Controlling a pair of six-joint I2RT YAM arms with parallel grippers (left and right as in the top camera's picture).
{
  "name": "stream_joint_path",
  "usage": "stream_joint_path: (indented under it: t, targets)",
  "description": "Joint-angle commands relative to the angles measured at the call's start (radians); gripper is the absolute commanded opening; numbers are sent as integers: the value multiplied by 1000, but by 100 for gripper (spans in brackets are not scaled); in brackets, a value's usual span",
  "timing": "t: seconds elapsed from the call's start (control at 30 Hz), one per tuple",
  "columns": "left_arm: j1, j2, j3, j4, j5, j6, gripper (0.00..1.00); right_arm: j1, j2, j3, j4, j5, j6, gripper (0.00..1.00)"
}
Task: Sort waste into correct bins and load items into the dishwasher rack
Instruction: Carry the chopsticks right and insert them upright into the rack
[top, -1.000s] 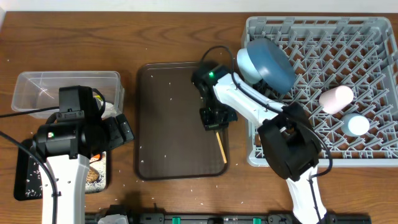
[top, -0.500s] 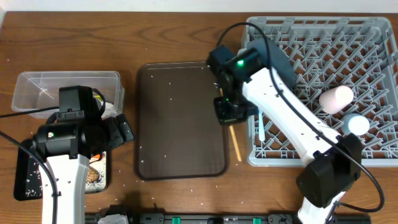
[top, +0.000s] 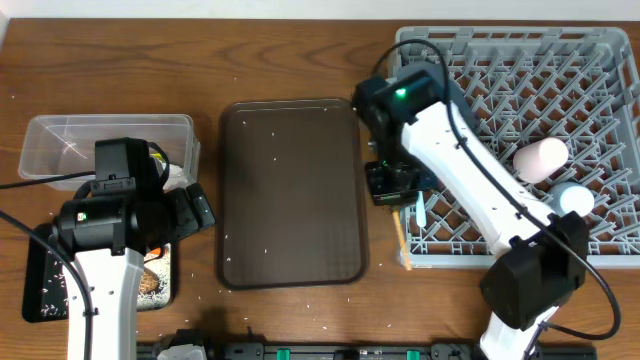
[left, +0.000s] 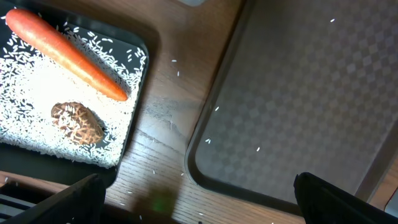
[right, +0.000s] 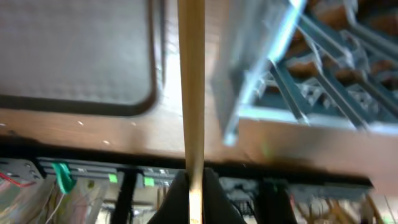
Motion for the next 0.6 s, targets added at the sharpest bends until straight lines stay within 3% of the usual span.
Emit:
stream_joint_path:
  t: [0.0,0.3,0.57]
  targets:
    - [-3,4,2,-3,-2,13,98,-26,-37,-14,-10,24,-11,1]
    - [-3,4,2,-3,-2,13,98,-56,-93,-34,-6,47,2,1]
    - [-3,4,2,-3,-2,13,98,-126,-92,-185,39,156,43,1]
